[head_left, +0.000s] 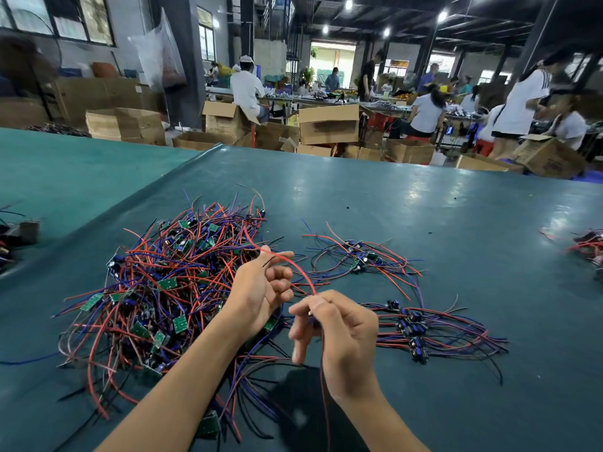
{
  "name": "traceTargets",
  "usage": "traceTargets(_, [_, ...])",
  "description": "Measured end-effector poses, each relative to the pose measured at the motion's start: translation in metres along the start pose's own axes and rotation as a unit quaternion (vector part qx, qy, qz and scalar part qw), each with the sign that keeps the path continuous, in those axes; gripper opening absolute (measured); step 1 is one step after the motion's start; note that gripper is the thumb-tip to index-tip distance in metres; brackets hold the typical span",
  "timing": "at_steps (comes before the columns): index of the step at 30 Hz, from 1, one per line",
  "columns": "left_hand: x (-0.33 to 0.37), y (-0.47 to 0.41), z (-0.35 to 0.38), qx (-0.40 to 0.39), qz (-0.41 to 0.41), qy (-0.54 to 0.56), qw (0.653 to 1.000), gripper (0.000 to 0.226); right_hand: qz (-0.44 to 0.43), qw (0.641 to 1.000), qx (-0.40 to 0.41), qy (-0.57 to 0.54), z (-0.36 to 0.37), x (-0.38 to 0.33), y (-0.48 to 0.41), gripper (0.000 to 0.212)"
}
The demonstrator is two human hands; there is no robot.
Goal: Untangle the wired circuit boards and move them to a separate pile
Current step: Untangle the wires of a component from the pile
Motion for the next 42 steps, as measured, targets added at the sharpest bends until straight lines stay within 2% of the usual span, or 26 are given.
traceTargets(4, [0.001, 0.002, 0.003, -0.021, 0.014, -0.036, 0.999, 0.038, 0.045, 0.996, 0.043, -0.062, -0.013, 0.005, -0.008, 0.032])
traceTargets(8, [0.002, 0.008, 0.014, -0.096, 0.019, -0.058, 0.994, 0.034, 0.082, 0.990, 0.064, -0.100, -0.021, 0.011, -0.016, 0.033])
traceTargets(11, [0.006, 0.019, 0.035, -0.182, 0.041, -0.116, 0.975, 0.040, 0.108, 0.990, 0.059, -0.064, -0.023, 0.018, -0.018, 0.032])
traceTargets(14, [0.008, 0.024, 0.042, -0.215, 0.059, -0.152, 0.963, 0.040, 0.138, 0.989, 0.050, -0.008, -0.023, 0.026, -0.015, 0.031])
traceTargets(16, [0.011, 0.024, 0.040, -0.208, 0.075, -0.170, 0.960, 0.033, 0.140, 0.989, 0.042, 0.029, -0.022, 0.026, -0.013, 0.028])
traceTargets(19, [0.020, 0.024, 0.035, -0.194, 0.082, -0.132, 0.969, 0.022, 0.142, 0.988, 0.018, 0.056, -0.016, 0.025, -0.011, 0.026])
traceTargets(24, [0.031, 0.016, 0.025, -0.140, 0.086, -0.097, 0.982, 0.018, 0.132, 0.987, -0.041, 0.076, 0.000, 0.026, -0.003, 0.025])
traceTargets(29, [0.039, 0.014, 0.014, -0.090, 0.125, -0.163, 0.974, 0.018, 0.093, 0.987, -0.070, 0.108, 0.007, 0.020, 0.000, 0.027])
traceTargets(34, [0.034, 0.012, 0.011, -0.053, 0.103, -0.149, 0.982, 0.026, 0.085, 0.984, -0.094, 0.122, 0.007, 0.019, 0.002, 0.028])
traceTargets(37, [0.034, 0.010, 0.008, -0.047, 0.094, -0.106, 0.989, 0.028, 0.099, 0.986, -0.097, 0.094, 0.009, 0.021, 0.001, 0.030])
traceTargets(40, [0.032, 0.009, 0.011, -0.055, 0.084, -0.094, 0.990, 0.052, 0.130, 0.990, -0.052, 0.019, -0.002, 0.023, -0.009, 0.030])
traceTargets(42, [0.020, 0.010, 0.017, -0.076, 0.045, -0.120, 0.989, 0.074, 0.172, 0.985, 0.026, -0.014, -0.025, 0.029, -0.018, 0.033])
Point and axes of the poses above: each hand's wrist, its own y-axis away from the middle knuckle, its own z-axis out of the palm, x = y × z, the point moved 10 cm from there along -y, towards the middle knuckle
